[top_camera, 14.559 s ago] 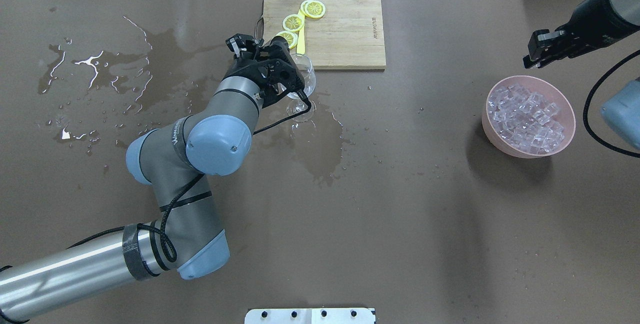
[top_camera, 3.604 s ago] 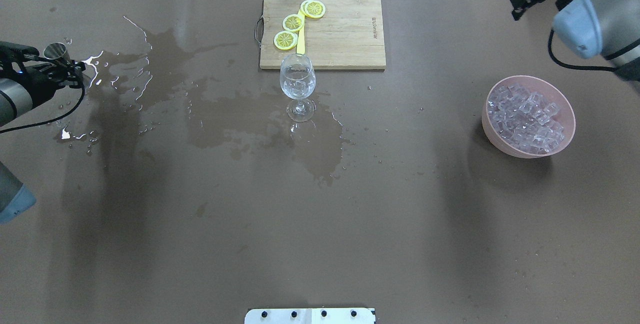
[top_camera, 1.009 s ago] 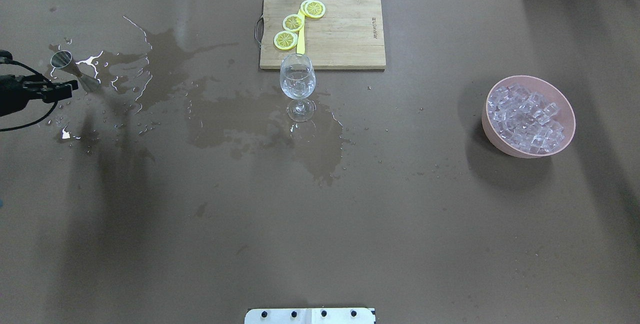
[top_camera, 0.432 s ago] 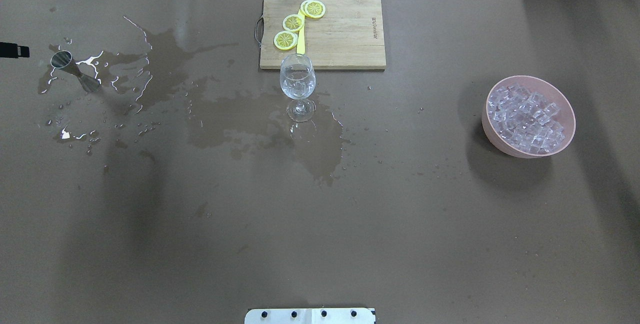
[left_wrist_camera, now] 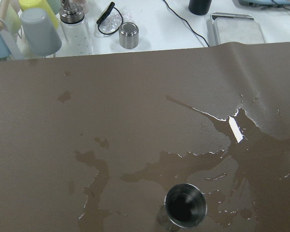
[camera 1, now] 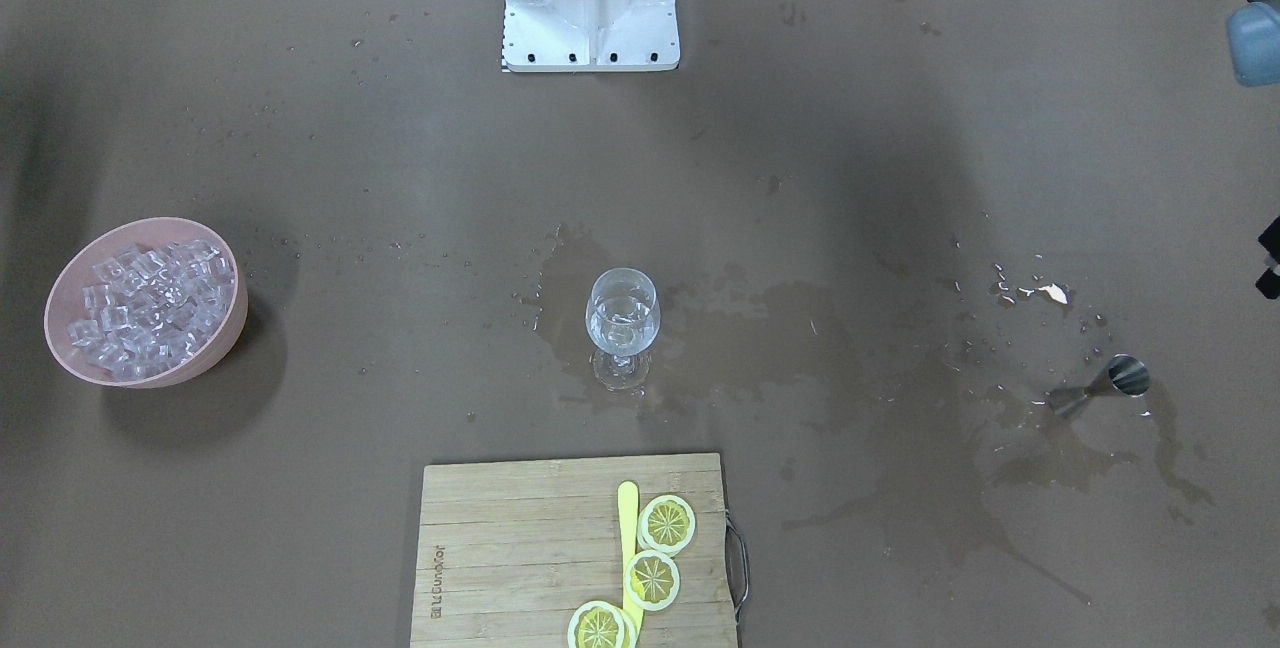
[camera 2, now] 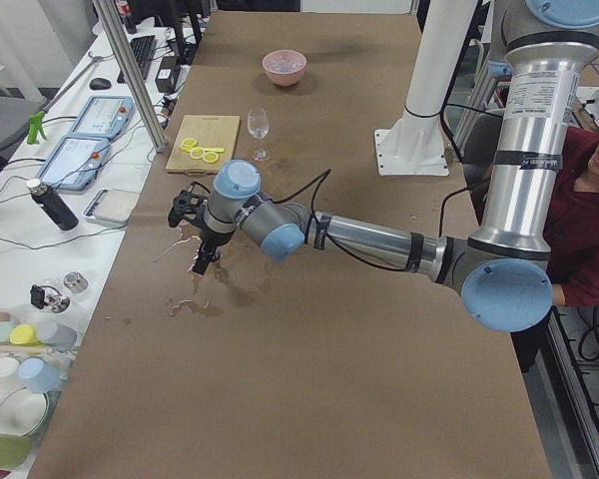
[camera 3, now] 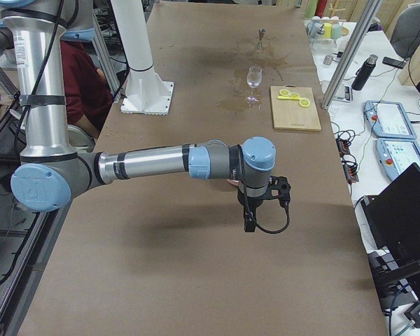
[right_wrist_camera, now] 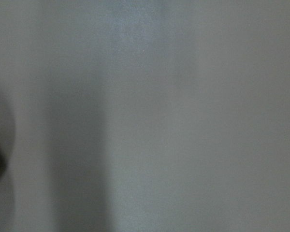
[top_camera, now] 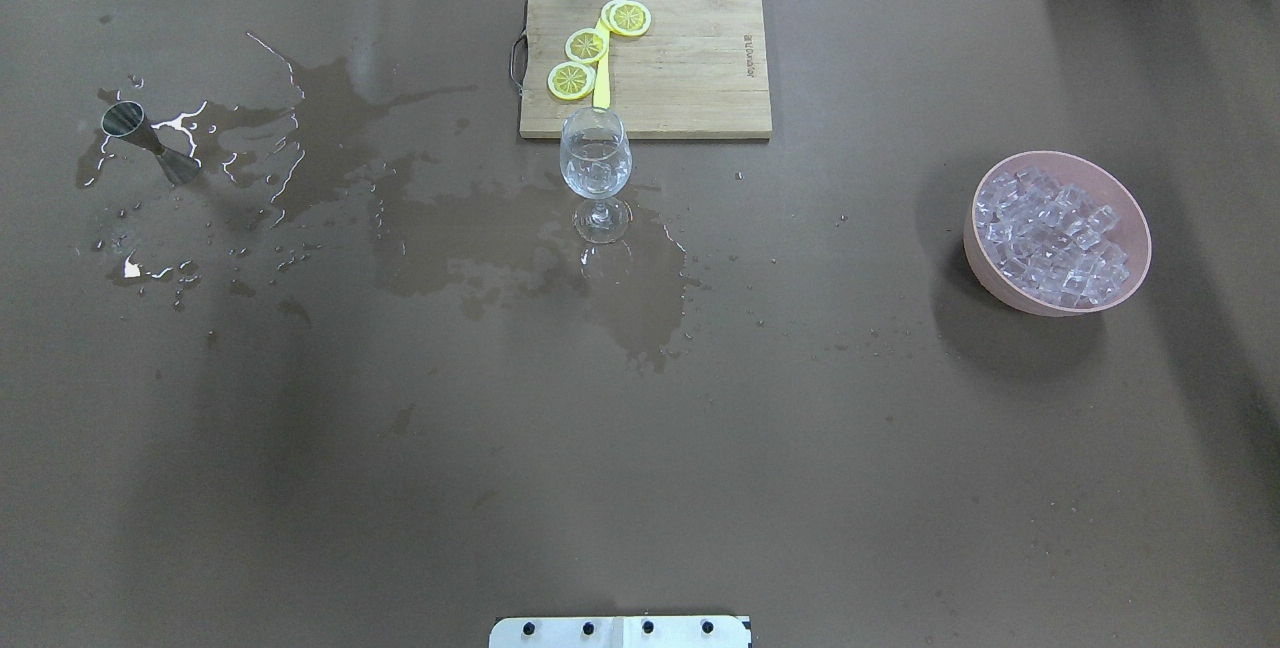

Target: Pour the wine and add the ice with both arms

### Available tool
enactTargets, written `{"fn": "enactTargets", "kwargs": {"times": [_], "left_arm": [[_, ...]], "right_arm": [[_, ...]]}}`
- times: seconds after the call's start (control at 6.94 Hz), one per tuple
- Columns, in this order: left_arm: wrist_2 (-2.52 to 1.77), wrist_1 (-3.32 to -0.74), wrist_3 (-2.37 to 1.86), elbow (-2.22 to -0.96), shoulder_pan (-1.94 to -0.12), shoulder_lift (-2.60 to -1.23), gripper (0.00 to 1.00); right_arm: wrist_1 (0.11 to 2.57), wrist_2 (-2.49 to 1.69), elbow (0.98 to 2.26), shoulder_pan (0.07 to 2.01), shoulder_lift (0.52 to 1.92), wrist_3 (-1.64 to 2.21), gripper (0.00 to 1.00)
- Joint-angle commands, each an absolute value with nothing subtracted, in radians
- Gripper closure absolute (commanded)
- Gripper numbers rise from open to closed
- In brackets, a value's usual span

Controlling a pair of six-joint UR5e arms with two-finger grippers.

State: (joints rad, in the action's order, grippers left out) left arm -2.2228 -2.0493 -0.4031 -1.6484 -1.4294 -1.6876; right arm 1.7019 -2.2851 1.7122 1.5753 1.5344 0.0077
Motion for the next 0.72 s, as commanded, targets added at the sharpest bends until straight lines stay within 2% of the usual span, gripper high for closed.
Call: {"fn": "enactTargets", "kwargs": {"times": [0.0,0.58], "left_arm": [[-2.272,-1.865,-0.152,-1.6,-1.553,-1.725,0.02],[-2.342,-1.822,0.01,-1.485,-1.667,-1.735,0.02]], "right_arm": [[1.713,-2.286,1.729,1.575,1.537,0.008,0.0],[1.717,-2.287,1.733,1.575,1.54,0.008,0.0]]}}
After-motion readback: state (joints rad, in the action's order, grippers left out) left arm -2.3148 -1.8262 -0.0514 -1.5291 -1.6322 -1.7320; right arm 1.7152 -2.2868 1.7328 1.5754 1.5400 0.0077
